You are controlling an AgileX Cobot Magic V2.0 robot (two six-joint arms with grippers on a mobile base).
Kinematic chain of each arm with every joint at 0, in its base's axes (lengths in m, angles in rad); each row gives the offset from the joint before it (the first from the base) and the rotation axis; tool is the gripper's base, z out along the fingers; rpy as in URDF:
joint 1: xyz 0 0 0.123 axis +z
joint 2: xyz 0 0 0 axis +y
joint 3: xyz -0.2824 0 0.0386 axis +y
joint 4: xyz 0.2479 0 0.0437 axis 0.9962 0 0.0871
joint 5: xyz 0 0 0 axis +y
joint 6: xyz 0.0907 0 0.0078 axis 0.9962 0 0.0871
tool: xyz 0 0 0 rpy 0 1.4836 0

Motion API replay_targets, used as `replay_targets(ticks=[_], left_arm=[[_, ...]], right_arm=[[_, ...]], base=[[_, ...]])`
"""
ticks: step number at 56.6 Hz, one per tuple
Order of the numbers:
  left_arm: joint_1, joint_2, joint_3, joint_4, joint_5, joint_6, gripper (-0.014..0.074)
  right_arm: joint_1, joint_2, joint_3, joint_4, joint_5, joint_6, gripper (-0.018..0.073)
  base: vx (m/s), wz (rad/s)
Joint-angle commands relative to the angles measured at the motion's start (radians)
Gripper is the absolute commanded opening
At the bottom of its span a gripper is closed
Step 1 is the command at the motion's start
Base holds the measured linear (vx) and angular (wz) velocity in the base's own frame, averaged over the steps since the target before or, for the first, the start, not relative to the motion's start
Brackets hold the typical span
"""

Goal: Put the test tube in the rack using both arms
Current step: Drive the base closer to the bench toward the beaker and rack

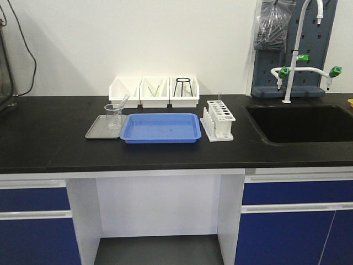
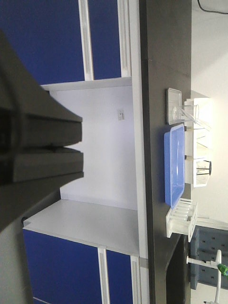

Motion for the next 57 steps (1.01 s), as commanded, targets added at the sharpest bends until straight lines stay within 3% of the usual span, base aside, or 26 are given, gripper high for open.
replay_targets(ticks=[1, 57], left_arm=[[-0.003, -0.005, -0.03, -0.008, -0.081, 0.0, -0.0007], [-0.003, -0.005, -0.03, -0.008, -0.081, 0.0, -0.0007]], right_arm=[[-0.004, -0.008, 0.019, -0.009, -0.079, -0.009, -0.0011], [-0.004, -0.008, 0.019, -0.009, -0.079, -0.009, -0.0011]], base=[[0.23, -0.09], [0.37, 0.0]])
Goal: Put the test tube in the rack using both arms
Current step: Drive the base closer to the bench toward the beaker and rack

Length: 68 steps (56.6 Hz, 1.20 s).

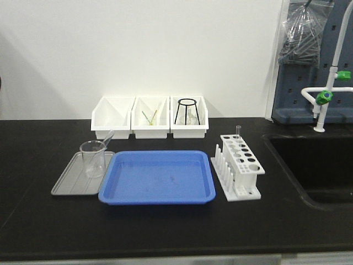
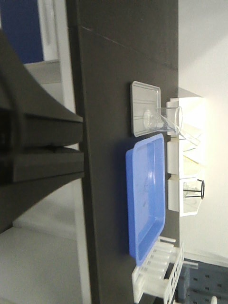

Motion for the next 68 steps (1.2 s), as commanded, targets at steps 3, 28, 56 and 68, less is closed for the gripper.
replay_targets(ticks=[3, 28, 56, 68], left_arm=[[-0.003, -0.005, -0.03, -0.008, -0.081, 0.0, -0.0007], [-0.003, -0.005, -0.03, -0.008, -0.081, 0.0, -0.0007], [-0.003, -0.005, -0.03, -0.008, -0.081, 0.0, -0.0007], [-0.003, -0.005, -0.03, -0.008, -0.081, 0.0, -0.0007]], right_arm=[[-0.004, -0.008, 0.019, -0.009, -0.079, -0.009, -0.0011], [-0.004, -0.008, 0.019, -0.009, -0.079, -0.009, -0.0011], [-0.004, -0.008, 0.019, -0.009, -0.079, -0.009, -0.0011], [-0.004, -0.008, 0.019, -0.009, -0.079, -0.009, -0.0011]], base=[[0.4, -0.01], [0.36, 0.0], [0.25, -0.01], [0.14, -0.02]])
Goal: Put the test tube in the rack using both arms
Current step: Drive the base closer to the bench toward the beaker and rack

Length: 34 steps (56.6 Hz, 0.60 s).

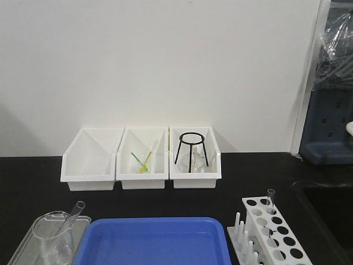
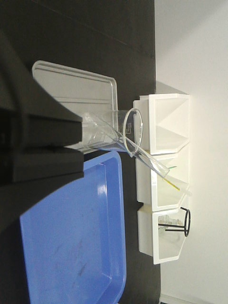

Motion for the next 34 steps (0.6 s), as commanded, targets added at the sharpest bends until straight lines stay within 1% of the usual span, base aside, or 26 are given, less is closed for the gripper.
replay_targets(ticks=[1, 34], left_arm=[[-0.003, -0.005, -0.03, -0.008, -0.081, 0.0, -0.0007], [-0.003, -0.005, -0.03, -0.008, -0.081, 0.0, -0.0007]], right_arm=[[-0.004, -0.008, 0.019, -0.009, -0.079, -0.009, -0.0011], [-0.004, -0.008, 0.019, -0.009, -0.079, -0.009, -0.0011]], base=[[0.1, 0.01], [0.02, 0.0]])
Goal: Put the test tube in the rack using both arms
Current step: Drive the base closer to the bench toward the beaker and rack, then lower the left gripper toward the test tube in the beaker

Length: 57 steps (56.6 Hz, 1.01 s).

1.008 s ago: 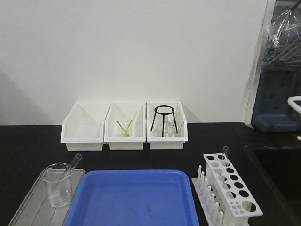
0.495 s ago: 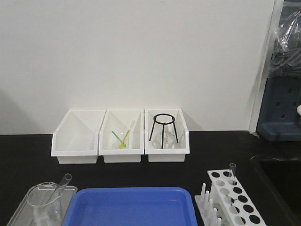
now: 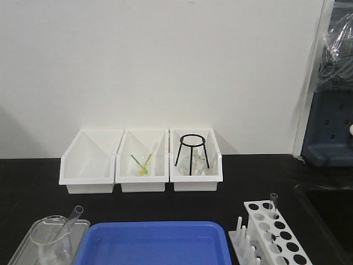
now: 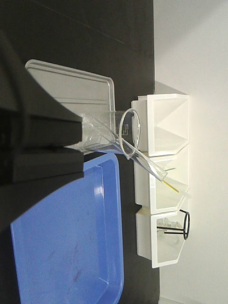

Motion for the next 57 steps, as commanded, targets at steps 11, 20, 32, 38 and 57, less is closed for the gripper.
replay_targets(ticks=[11, 20, 32, 38, 57], left_arm=[[-0.003, -0.005, -0.03, -0.01, -0.199, -0.009, -0.0007], [-0.003, -0.005, -0.046, -0.054, -0.415, -0.124, -0.0007], [-0.003, -0.005, -0.163, -0.038, -0.576, -0.124, -0.0007], [-0.003, -0.001, -0.307, 0.033, -0.558, -0.122, -0.0007], [-0.003, 0.369, -0.9, 0.105, -0.335, -0.122, -0.0007]], right_arm=[[-0.004, -0.008, 0.019, -0.009, -0.079, -0.009, -0.0011], [-0.004, -0.008, 0.019, -0.009, -0.08, -0.009, -0.0011], [-0.004, -0.008, 0.019, -0.009, -0.101, -0.006, -0.0011], [-0.004, -0.008, 0.019, 0.001, -0.122, 0.058, -0.0011], [-0.004, -0.008, 0.019, 0.149, -0.23, 0.431, -0.0011]], base=[[0.0, 0.0], [0.0, 0.0], [0.0, 0.0], [0.0, 0.0], [0.0, 0.0]])
